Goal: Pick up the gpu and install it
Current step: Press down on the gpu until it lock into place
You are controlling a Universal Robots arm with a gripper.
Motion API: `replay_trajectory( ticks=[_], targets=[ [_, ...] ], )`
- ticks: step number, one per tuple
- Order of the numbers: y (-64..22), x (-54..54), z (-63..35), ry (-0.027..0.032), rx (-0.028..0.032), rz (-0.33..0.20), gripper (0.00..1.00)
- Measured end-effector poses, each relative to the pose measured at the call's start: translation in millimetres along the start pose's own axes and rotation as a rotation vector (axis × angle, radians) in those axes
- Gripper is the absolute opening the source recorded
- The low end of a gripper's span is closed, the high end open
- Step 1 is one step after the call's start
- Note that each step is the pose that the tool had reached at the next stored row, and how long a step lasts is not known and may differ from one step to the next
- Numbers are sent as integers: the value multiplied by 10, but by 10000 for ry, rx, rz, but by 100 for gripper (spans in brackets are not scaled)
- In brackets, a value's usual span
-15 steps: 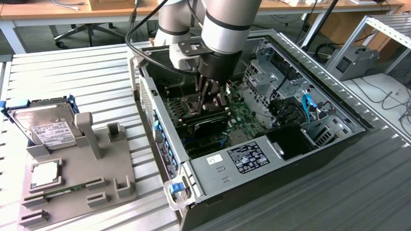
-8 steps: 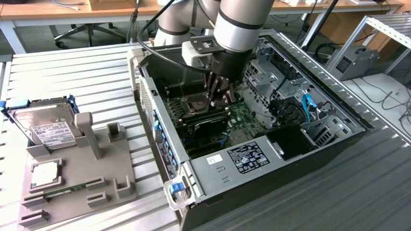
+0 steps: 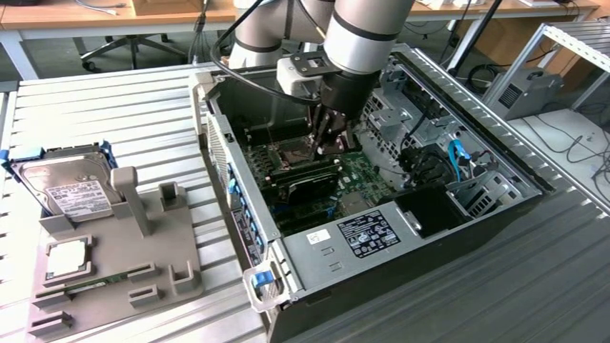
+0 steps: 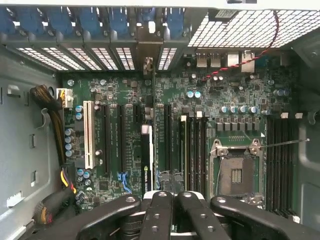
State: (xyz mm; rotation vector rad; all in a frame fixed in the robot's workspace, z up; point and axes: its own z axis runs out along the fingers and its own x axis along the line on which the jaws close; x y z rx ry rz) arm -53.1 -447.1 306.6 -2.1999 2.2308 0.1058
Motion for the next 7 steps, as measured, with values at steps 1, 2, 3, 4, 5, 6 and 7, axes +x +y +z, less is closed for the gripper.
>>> replay_trajectory(
  ticks=[1,2,3,4,5,6,7],
  targets=[
    [0,0,0,0,0,0,11],
    [0,0,0,0,0,0,11],
    [0,0,-1,1,-1,0,11],
    [0,0,0,1,0,0,11],
    [0,0,0,1,-1,0,11],
    [0,0,0,1,0,0,11],
    [0,0,-1,1,-1,-1,11]
  ],
)
